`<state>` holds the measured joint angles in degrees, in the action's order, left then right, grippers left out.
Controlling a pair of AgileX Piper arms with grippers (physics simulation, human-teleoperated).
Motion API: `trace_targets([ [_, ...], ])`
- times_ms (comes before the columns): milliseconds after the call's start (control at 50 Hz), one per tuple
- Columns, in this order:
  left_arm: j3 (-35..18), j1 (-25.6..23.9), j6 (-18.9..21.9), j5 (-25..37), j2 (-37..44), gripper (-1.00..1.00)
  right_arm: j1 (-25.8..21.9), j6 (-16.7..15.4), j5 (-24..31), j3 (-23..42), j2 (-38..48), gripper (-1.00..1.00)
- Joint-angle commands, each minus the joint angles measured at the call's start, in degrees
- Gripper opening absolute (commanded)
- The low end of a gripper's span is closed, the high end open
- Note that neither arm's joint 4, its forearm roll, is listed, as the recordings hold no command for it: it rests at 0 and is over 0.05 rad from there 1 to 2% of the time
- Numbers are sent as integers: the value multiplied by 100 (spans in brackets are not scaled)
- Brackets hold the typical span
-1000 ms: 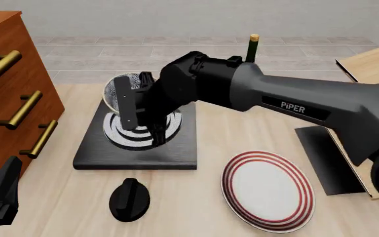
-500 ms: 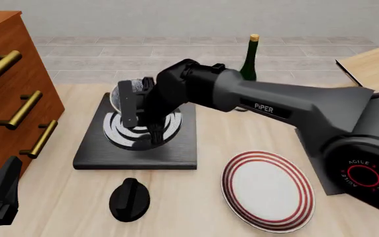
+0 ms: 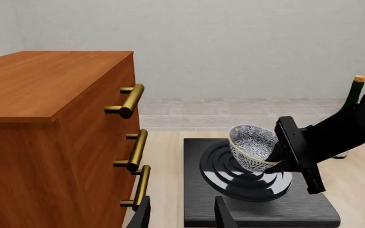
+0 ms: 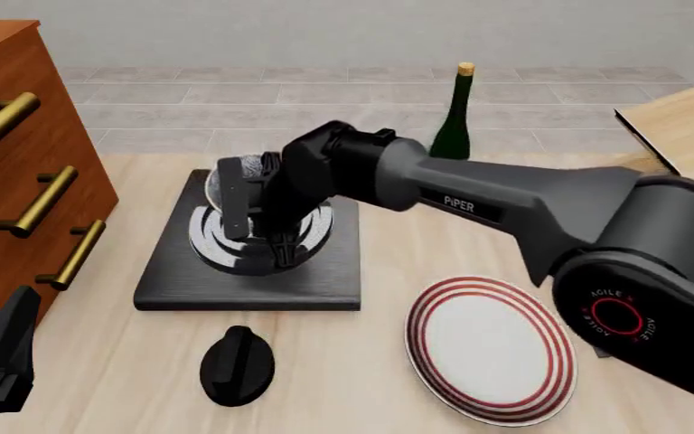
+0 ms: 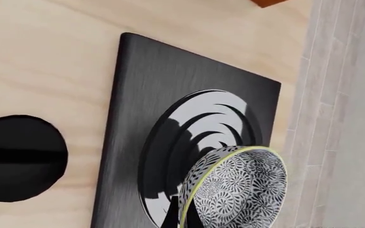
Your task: Put the bowl on the stove.
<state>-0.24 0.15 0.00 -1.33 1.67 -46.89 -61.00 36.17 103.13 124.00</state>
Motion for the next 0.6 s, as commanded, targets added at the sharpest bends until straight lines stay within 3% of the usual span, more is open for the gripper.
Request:
trace_targets([
  [20,0,1,-1,0,1,100,30,73,-11,153,137,-100],
  [600,0,0,-1,-1,2,100,-151,297,-206,46,354,-100],
])
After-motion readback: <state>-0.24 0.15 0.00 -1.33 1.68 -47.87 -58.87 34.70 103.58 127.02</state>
